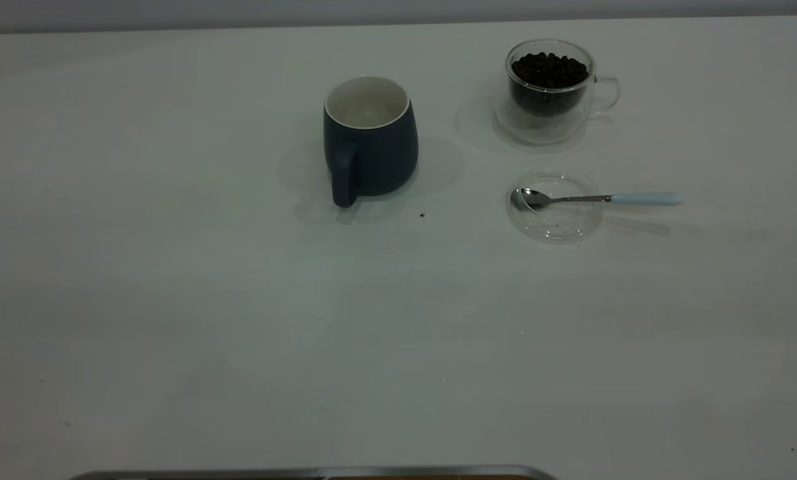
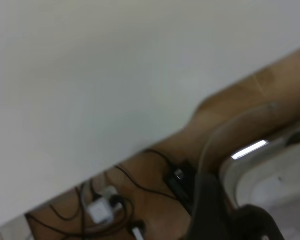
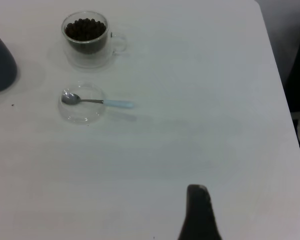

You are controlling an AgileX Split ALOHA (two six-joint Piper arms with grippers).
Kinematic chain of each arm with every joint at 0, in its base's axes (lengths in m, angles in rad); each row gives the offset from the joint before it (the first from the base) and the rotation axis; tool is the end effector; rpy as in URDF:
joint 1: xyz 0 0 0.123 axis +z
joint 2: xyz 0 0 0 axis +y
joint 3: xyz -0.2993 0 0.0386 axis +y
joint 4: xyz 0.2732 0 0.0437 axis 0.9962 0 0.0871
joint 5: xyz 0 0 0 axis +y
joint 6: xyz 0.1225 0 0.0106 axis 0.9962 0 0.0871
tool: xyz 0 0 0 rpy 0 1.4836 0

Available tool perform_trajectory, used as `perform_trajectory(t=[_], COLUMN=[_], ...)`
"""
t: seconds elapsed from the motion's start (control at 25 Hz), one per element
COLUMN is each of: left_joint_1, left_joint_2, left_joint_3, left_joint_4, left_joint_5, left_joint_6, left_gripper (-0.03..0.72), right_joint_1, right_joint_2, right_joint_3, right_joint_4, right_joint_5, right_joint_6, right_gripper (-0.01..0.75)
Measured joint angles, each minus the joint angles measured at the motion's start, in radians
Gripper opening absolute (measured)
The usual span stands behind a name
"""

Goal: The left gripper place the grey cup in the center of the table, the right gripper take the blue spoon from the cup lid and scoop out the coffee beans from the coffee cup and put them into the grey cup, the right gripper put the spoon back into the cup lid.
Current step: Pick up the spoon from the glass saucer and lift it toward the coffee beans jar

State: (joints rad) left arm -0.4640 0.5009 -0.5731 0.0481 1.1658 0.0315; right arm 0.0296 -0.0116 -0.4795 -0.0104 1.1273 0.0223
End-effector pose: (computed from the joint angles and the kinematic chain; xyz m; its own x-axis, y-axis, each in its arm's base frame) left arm 0.0838 -0.0359 0.2601 -0.7329 0.4231 -0.5327 0.4635 0.8838 0.0643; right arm 0.0254 -0.0004 0.2612 -0.5219 0.0024 -0.8530 -0.0123 0.9999 0.0103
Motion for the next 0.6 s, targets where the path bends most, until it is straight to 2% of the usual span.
perform_trajectory(t=[0.16, 0.6], left_joint_1=[0.000, 0.000], left_joint_2=[-0.032, -0.038], left_joint_3=[0.060, 0.090], left_joint_4=[-0.032, -0.036], left_joint_5=[-0.011, -0.053], left_joint_6=[0.000, -0.008], left_gripper=[0.567, 0.567], right_joint_1=[0.000, 0.000], right_joint_2=[0.000, 0.000], right_joint_3=[0.000, 0.000], right_joint_4=[0.000, 0.000], right_joint_5=[0.000, 0.000], right_joint_6=[0.000, 0.000], right_gripper=[0.589, 0.589])
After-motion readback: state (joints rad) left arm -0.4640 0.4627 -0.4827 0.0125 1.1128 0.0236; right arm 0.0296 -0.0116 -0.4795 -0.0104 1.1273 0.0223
